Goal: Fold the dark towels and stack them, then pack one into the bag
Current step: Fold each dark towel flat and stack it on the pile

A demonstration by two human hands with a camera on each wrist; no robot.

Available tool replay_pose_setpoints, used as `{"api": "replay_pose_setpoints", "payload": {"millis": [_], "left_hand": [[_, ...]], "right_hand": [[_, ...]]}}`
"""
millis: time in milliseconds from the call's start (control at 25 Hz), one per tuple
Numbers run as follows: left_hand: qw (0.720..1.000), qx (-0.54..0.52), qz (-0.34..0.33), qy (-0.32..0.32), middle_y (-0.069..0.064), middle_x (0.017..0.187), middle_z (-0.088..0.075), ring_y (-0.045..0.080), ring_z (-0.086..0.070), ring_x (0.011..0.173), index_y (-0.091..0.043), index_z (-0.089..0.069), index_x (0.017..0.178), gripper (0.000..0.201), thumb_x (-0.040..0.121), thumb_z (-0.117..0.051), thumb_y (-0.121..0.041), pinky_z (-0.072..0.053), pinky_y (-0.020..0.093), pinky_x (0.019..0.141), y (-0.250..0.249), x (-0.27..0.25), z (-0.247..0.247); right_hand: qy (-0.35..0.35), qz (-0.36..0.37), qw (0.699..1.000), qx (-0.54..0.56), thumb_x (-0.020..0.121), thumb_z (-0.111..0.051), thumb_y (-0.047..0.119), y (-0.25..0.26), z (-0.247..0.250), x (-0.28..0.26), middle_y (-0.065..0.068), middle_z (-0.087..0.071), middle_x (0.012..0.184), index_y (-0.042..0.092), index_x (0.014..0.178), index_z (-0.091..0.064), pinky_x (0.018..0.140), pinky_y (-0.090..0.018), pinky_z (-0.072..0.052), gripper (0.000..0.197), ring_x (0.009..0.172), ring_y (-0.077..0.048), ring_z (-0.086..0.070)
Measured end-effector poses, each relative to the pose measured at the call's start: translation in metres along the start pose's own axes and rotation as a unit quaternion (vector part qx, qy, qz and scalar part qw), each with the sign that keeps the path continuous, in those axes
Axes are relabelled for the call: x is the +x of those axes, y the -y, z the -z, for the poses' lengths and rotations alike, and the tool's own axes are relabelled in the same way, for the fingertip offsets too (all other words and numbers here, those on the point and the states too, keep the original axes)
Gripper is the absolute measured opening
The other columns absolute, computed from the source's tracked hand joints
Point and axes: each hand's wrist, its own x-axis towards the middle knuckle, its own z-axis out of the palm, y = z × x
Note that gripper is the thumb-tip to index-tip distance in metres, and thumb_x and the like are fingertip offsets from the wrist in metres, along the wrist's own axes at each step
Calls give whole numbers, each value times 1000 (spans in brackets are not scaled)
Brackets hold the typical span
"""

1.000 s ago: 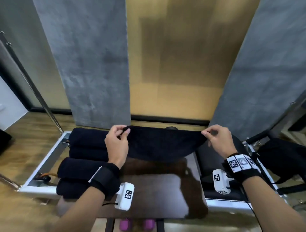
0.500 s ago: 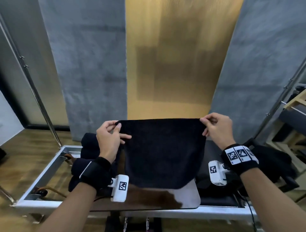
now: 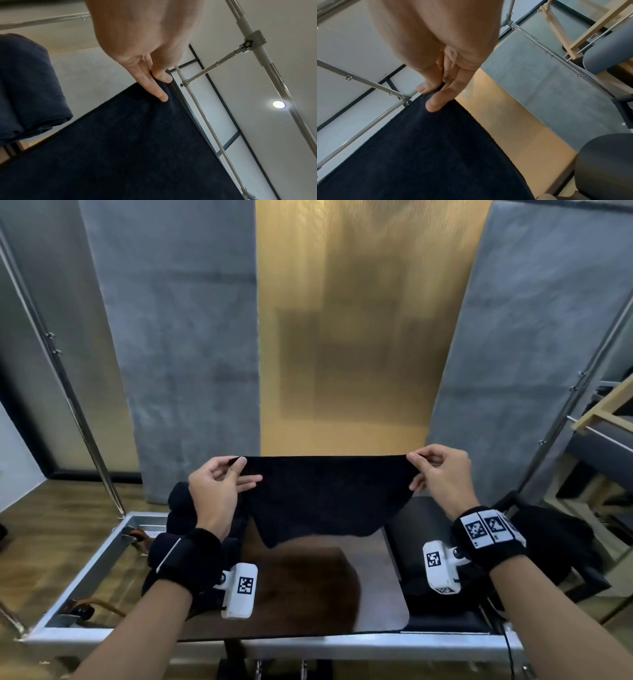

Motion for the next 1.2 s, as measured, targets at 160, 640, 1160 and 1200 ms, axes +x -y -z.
{"api": "replay_pose_setpoints", "payload": {"millis": [160,640,1160,1200], "left_hand": [[999,40,-8,-6,10,71,-74,38,-75,57,-12,-75,88,23,93,-82,-33,-58,31,46,-4,-11,8],[995,78,63,13,21,78,-64,36,-79,72,4,-62,90,20,101,-69,-11,-64,29,60,29,4,1],[986,124,101,48,21,83,-76,30,-79,77,5,-70,93,25,103,-67,-17,-65,34,75,87,-37,31],[975,169,131,55,19,77,-76,30,-79,75,5,-70,90,28,104,-66,-19,-64,32,74,103,-53,41]], "right_hand": [[13,26,999,-21,95,-76,19,4,15,-15,-7,-67,55,13,79,-73,37,-28,-46,17,39,-32,-64],[75,-91,991,55,95,-74,9,-41,-7,7,-24,-71,74,-4,85,-67,59,-38,-65,18,66,-43,-76],[72,-92,989,93,91,-78,14,-128,-23,-55,-9,-79,88,13,87,-80,83,-40,-62,5,87,-28,-78],[85,-126,986,73,91,-77,10,-143,-26,-77,-8,-79,86,12,86,-81,83,-42,-61,7,87,-28,-77]]}}
